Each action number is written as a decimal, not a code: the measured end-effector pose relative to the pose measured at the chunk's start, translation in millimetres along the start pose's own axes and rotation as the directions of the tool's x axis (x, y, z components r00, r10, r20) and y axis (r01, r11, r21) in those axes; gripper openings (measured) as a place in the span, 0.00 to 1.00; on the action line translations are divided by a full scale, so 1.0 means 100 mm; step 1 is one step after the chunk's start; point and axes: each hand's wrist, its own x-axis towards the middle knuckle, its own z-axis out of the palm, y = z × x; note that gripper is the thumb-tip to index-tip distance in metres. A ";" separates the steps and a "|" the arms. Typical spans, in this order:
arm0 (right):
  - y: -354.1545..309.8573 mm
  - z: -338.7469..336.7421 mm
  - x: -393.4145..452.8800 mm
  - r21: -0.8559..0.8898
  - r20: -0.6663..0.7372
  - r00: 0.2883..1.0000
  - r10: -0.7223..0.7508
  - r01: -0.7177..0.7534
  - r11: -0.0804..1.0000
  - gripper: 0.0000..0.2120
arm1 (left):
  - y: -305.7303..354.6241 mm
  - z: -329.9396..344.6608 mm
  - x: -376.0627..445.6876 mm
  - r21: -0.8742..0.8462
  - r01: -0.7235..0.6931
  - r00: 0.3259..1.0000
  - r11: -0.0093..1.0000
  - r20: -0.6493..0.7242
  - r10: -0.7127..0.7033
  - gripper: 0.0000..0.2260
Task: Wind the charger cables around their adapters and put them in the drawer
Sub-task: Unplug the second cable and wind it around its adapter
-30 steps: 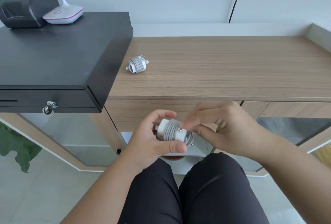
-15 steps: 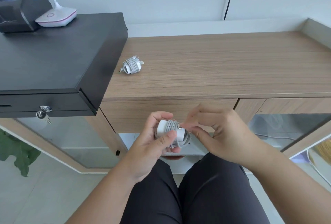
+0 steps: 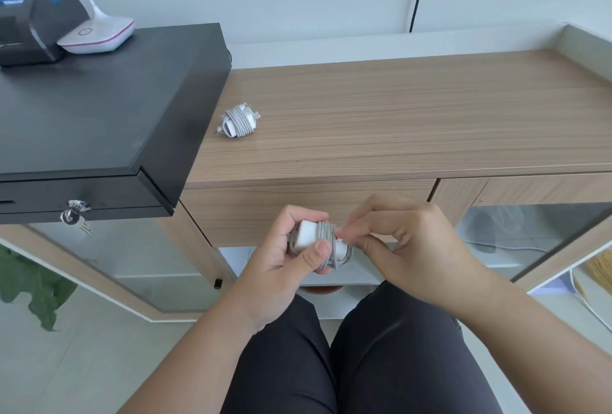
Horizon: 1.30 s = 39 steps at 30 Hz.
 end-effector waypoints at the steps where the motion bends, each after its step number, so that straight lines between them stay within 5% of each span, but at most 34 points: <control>1: 0.00 0.02 -0.01 0.021 -0.017 0.999 0.043 -0.042 0.999 0.06 | 0.00 0.00 0.00 0.026 -0.009 1.000 1.000 -0.006 0.010 0.14; 5: 0.00 0.07 -0.07 0.079 -0.068 0.990 0.121 -0.115 0.990 0.06 | -0.01 -0.01 0.01 0.030 -0.027 0.999 0.999 -0.016 0.028 0.14; 11: 0.05 0.10 -0.10 0.077 -0.117 0.992 0.044 -0.035 0.996 0.02 | -0.02 0.00 0.05 -0.006 -0.009 1.000 1.000 0.002 0.009 0.20; 18: 0.11 0.10 -0.09 0.024 -0.129 0.991 -0.044 0.048 0.999 0.03 | -0.03 0.05 0.10 -0.039 -0.001 1.000 0.999 -0.008 0.001 0.14; 22: 0.12 -0.03 -0.04 0.112 -0.044 0.999 0.019 -0.014 0.994 0.05 | -0.06 0.10 0.10 -0.137 0.038 0.999 0.990 0.010 -0.037 0.20; 25: 0.10 -0.08 0.07 0.343 -0.092 0.969 0.229 -0.186 0.921 0.10 | -0.03 0.18 0.15 -0.326 0.075 0.996 0.943 -0.019 -0.086 0.28; 28: 0.17 -0.07 0.15 0.553 -0.173 0.913 0.369 -0.221 0.804 0.19 | 0.07 0.25 0.24 -0.463 0.058 0.977 0.885 -0.157 -0.146 0.32; 31: 0.24 -0.07 0.21 0.658 -0.164 0.865 0.474 -0.262 0.706 0.14 | 0.19 0.20 0.33 -0.460 0.058 0.933 0.886 -0.291 -0.212 0.27; 36: 0.22 0.10 0.34 0.627 0.040 0.906 0.420 -0.350 0.696 0.18 | 0.37 0.09 0.51 -0.439 0.035 0.893 0.898 -0.390 -0.225 0.31; 39: 0.20 0.22 0.53 0.670 0.034 0.909 0.416 -0.330 0.665 0.19 | 0.50 0.05 0.66 -0.571 0.037 0.915 0.820 -0.310 -0.257 0.27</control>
